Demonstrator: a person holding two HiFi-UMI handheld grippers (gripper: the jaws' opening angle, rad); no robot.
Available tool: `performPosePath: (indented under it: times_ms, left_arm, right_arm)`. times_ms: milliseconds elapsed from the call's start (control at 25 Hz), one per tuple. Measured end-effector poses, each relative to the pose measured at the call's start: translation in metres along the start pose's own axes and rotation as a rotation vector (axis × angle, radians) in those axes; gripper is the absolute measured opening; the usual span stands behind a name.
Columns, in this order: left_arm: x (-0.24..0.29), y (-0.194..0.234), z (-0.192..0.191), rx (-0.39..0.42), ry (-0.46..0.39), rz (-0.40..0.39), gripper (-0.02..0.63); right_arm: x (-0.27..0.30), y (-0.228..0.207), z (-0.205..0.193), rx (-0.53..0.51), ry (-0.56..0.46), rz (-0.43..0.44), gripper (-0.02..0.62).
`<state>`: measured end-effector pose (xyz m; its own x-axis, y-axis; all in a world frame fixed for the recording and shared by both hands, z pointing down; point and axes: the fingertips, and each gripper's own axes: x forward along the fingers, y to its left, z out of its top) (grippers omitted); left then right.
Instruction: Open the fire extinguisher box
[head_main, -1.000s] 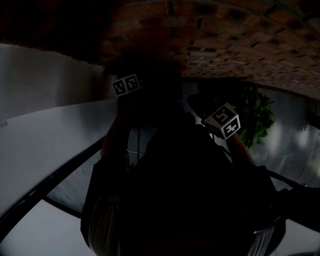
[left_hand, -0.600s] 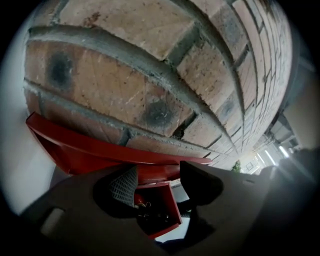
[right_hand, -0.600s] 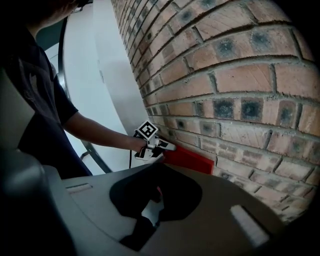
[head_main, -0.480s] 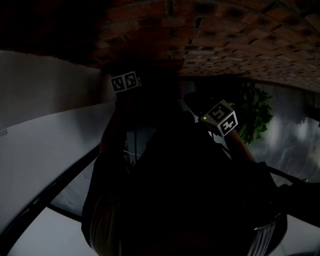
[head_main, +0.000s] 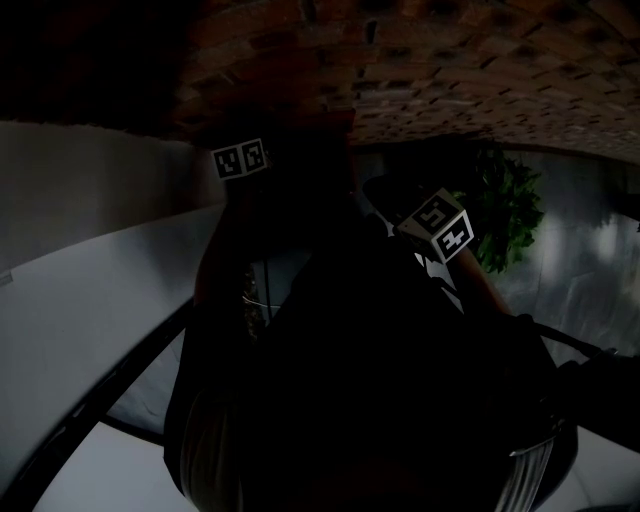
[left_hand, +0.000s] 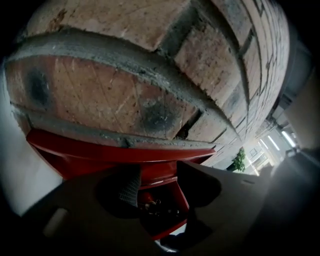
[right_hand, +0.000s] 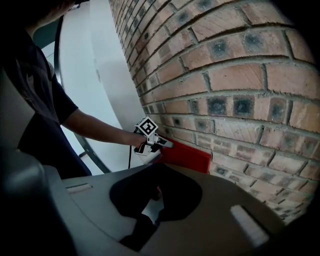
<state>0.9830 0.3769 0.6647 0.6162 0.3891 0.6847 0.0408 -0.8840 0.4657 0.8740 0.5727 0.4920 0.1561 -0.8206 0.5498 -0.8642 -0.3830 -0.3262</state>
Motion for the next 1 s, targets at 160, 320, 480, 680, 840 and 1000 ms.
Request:
performPosePath:
  times_ms: [160,320,480,680,840,1000]
  left_arm:
    - [-0.006,0.005,-0.001,0.031,0.01,0.05,0.065]
    - [-0.017,0.006,0.001,0.044,-0.016,0.068,0.003]
    - [-0.027,0.001,-0.003,0.059,-0.03,0.07,0.002]
    - [-0.044,-0.022,-0.002,0.103,-0.078,0.046,0.003]
    - [-0.071,-0.063,0.015,0.147,-0.178,-0.013,0.003]
    - [-0.108,-0.114,0.033,0.125,-0.283,-0.127,0.002]
  right_arm:
    - [-0.005,-0.001,0.0,-0.008,-0.013,-0.007,0.0]
    - [-0.011,0.001,0.006,-0.022,-0.043,-0.005,-0.002]
    - [-0.014,0.005,0.01,-0.043,-0.059,0.01,-0.002]
    - [-0.02,0.01,0.013,-0.088,-0.073,0.018,-0.002]
    - [-0.022,0.017,0.01,-0.116,-0.068,0.045,0.0]
    - [-0.022,0.022,0.0,-0.128,-0.054,0.081,0.0]
